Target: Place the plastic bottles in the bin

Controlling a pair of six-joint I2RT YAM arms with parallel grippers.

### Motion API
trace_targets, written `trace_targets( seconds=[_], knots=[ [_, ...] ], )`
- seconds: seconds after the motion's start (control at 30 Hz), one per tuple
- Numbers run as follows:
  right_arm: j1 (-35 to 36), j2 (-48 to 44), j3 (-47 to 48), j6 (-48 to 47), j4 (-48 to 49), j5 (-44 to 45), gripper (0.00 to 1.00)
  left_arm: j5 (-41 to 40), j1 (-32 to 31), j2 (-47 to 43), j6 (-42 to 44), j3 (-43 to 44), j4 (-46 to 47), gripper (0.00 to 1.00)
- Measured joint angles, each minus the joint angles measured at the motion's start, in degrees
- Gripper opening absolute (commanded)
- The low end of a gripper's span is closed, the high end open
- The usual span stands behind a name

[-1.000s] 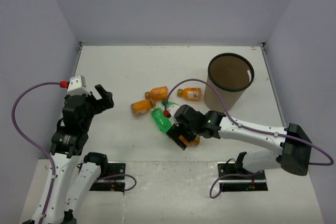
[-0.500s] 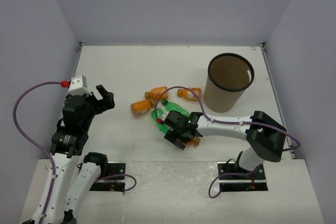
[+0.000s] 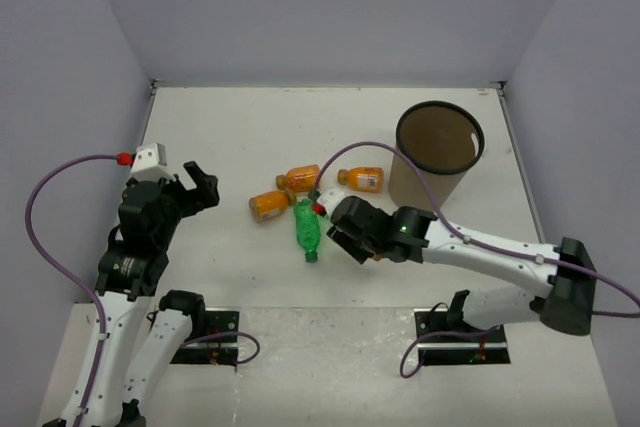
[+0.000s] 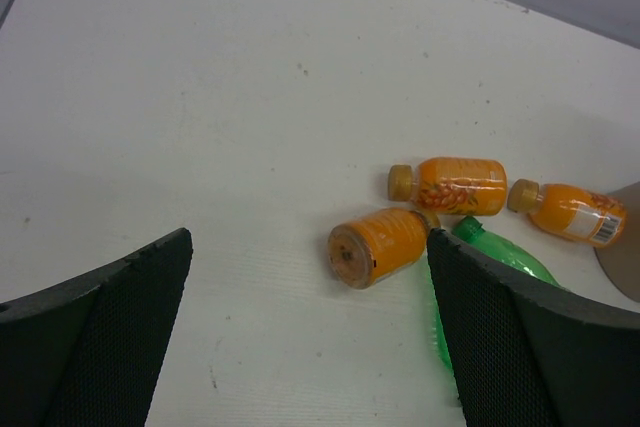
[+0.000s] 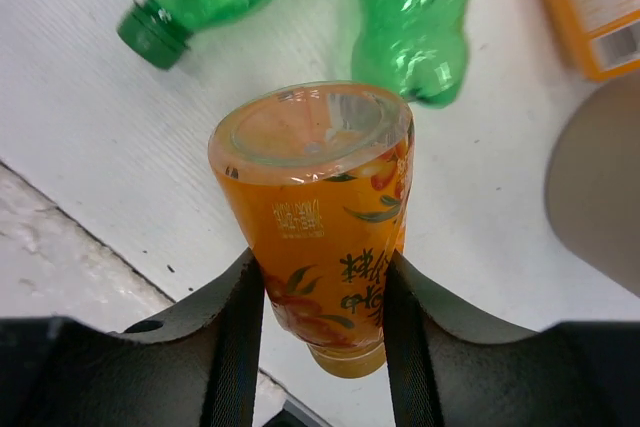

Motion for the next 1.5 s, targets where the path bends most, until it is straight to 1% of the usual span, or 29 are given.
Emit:
trace_targets(
  seconds=[0.07,0.1,0.13,0.2,0.27,0.33,0.43,0.53,0.6,0.63,0.67,0.7,0.73,0.77,0.87,0.9,0.97,1.0,1.07,1.13,1.17,1.2,1.3,1.4,1.5],
  knots=[
    [-0.1,-5.5,2.6,0.0,-1.0,1.2,0.24,0.1,0.0,0.0,0.0,0.0,0.0,1.00],
    [-0.4,-8.0,4.2,0.0,-1.3,1.8,0.20,0.1,0.0,0.0,0.0,0.0,0.0,1.00],
    [-0.9,-10.7,6.1,0.0,-1.4,2.1,0.18,0.2,0.0,0.0,0.0,0.0,0.0,1.00],
    [-4.2,-15.2,10.7,-0.2,-1.8,2.1,0.19,0.2,0.0,0.2,0.0,0.0,0.0,1.00],
    [-8.6,-17.6,14.6,-0.8,-1.7,2.1,0.20,0.3,0.0,0.4,0.0,0.0,0.0,1.00],
    [-16.3,-19.3,20.5,-1.7,-1.6,2.7,0.20,0.4,0.0,0.5,0.0,0.0,0.0,1.00],
    [-26.9,-18.9,26.1,-3.0,-1.2,3.0,0.21,0.5,0.0,0.6,0.0,0.0,0.0,1.00],
    [-37.7,-14.9,29.7,-3.1,-0.7,3.5,0.28,0.5,0.0,0.5,0.1,0.0,0.0,1.00],
    [-41.7,-11.3,30.6,-3.0,-0.4,3.6,0.52,0.7,0.0,0.5,0.4,0.0,0.0,1.00],
    [-42.8,-9.3,30.7,-2.9,-0.3,3.6,0.70,1.0,0.0,0.6,0.5,0.0,0.0,1.00],
    [-43.3,-7.4,30.6,-2.5,-0.4,3.7,0.80,1.4,0.0,0.9,0.7,0.0,0.1,1.00],
    [-43.5,-5.4,30.6,-2.5,-0.5,3.7,0.92,1.9,0.0,1.4,1.0,0.1,0.1,1.00],
    [-43.7,-3.9,30.6,-2.3,-0.6,3.8,0.98,2.4,0.0,2.3,1.5,0.3,0.0,1.00],
    [-43.7,-2.8,30.6,-2.4,-0.8,4.1,0.99,3.0,-0.1,3.5,1.8,0.9,-0.2,1.00],
    [-43.9,-1.7,30.8,-2.1,-1.8,4.7,0.99,6.2,-1.2,9.8,2.7,4.4,-0.5,1.00],
    [-43.9,-2.0,31.2,-1.9,-2.4,4.7,0.99,7.0,-2.3,11.8,3.0,5.9,-0.9,1.00],
    [-43.9,-3.5,32.0,-0.8,-3.1,4.4,0.99,7.0,-6.7,17.5,3.7,10.2,-2.3,1.00],
    [-43.9,-4.8,32.0,-0.3,-3.2,3.7,0.99,6.2,-9.4,20.4,4.2,12.5,-3.4,1.00],
    [-43.9,-9.1,31.1,0.8,-2.9,0.4,0.99,2.3,-15.2,27.1,5.7,19.3,-6.8,1.00],
    [-43.9,-15.6,28.5,1.8,-1.2,-3.8,0.99,-1.3,-19.0,32.8,7.6,24.5,-9.7,1.00],
    [-43.9,-17.7,27.4,2.0,-0.9,-4.9,0.99,-2.7,-19.9,34.8,8.2,26.0,-10.4,1.00],
    [-43.9,-20.4,25.6,2.2,0.1,-6.4,0.99,-4.0,-21.3,36.9,9.6,27.1,-11.0,1.00],
    [-43.9,-26.6,21.9,2.5,1.0,-9.4,0.99,-4.3,-25.6,42.1,15.3,27.1,-12.2,1.00],
    [-43.9,-27.6,19.6,2.4,2.0,-11.2,0.99,-6.2,-29.4,47.9,20.3,26.5,-13.2,1.00],
    [-43.9,-27.4,16.3,2.4,2.6,-13.5,0.99,-8.0,-30.1,54.5,23.5,26.5,-14.5,1.00]
  ],
)
